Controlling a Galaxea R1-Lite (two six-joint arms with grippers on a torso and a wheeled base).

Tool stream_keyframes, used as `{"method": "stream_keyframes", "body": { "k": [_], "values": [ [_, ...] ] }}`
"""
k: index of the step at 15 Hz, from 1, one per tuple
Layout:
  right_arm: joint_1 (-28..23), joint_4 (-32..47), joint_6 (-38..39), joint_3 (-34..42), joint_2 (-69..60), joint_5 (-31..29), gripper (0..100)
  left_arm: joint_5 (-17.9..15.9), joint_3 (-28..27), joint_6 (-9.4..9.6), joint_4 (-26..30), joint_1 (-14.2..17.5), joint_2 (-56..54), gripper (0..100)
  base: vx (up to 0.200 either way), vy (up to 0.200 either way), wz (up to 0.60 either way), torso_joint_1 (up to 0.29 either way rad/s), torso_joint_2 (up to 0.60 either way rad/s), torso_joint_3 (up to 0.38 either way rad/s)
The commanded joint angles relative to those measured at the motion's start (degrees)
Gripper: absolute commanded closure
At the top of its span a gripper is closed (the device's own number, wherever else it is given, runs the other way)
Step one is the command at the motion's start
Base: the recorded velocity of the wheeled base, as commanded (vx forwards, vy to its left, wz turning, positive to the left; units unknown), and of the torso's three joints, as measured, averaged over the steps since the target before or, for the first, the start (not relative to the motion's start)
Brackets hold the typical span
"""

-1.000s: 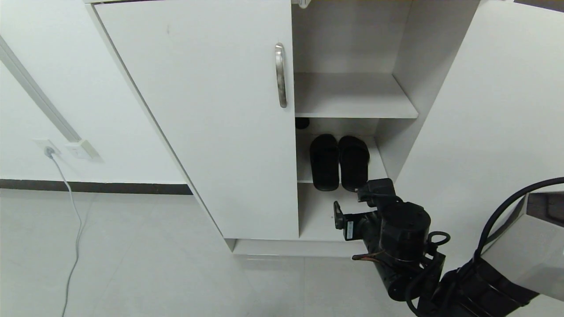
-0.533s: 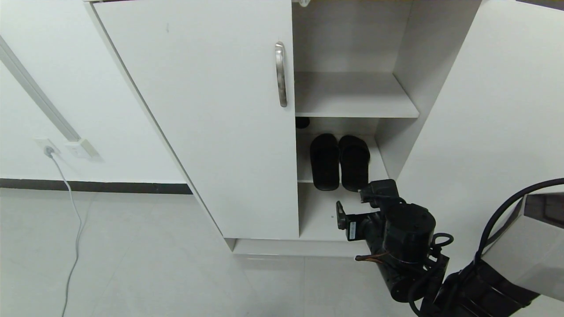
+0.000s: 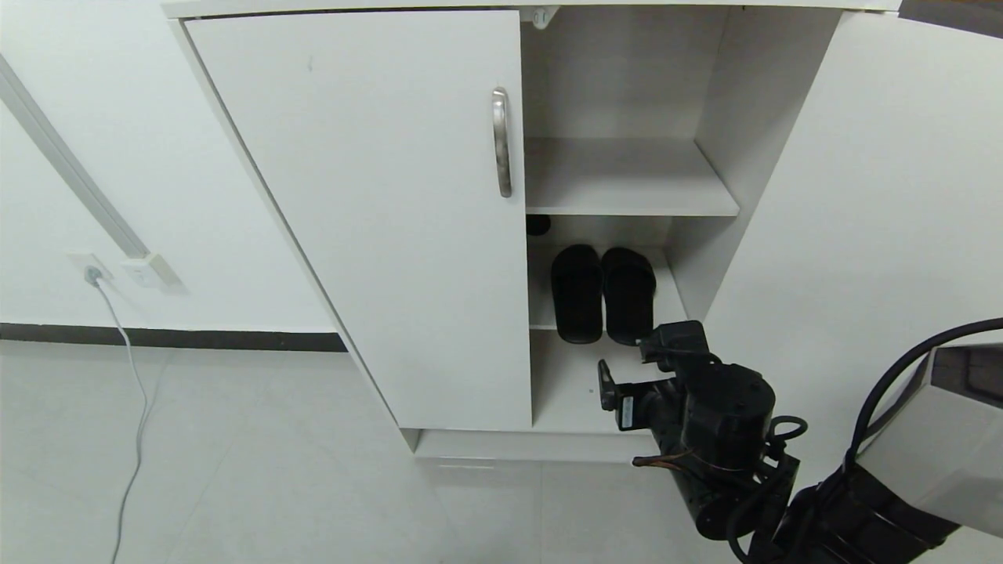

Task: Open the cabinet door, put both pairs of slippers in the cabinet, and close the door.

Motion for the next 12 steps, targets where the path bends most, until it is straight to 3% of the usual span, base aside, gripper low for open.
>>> {"method": "stream_keyframes", "body": {
  "k": [1, 12],
  "values": [
    [0.0, 0.0, 0.0, -0.1, 0.2, 0.0, 0, 0.0, -0.1, 0.04, 0.0, 0.0, 0.1, 100, 0.0, 0.0, 0.0, 0.002, 0.0, 0.188],
    [-0.1, -0.1, 0.0, -0.2, 0.1, -0.2, 0, 0.1, 0.0, 0.13, 0.0, 0.0, 0.1, 100, 0.0, 0.0, 0.0, 0.002, 0.0, 0.163]
  ]
}}
